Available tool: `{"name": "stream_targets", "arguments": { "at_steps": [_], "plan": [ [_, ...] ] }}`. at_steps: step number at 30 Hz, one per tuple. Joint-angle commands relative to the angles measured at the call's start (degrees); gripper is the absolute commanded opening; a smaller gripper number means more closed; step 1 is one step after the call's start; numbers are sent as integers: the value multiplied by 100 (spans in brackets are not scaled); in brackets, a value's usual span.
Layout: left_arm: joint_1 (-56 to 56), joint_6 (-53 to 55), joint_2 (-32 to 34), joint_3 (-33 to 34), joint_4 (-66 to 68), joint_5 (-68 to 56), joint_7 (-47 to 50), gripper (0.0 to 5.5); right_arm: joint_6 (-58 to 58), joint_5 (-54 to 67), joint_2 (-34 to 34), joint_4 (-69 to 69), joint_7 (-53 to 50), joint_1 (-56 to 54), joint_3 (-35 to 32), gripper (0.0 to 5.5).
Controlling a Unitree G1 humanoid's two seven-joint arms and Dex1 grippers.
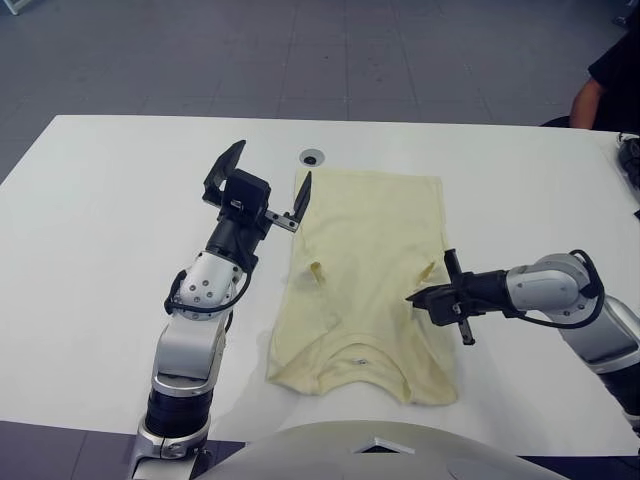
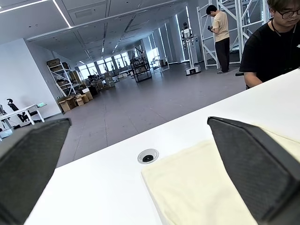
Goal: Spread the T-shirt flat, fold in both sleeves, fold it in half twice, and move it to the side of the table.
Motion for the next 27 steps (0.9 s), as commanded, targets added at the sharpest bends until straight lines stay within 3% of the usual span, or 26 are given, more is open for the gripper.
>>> {"name": "stream_targets", "arguments": {
  "at_steps": [1, 22, 27],
  "plan": [
    [-72, 32, 10, -16, 36, 9, -47, 540, 10, -74, 97, 77, 6, -103, 109, 3],
    [-28, 68, 29, -55, -13, 38, -121, 540, 97, -172, 395, 124, -140, 49, 284, 3],
    [-7, 104, 35, -97, -45, 52, -140, 540, 292, -130, 455, 93, -249, 100, 216, 88]
  ]
}}
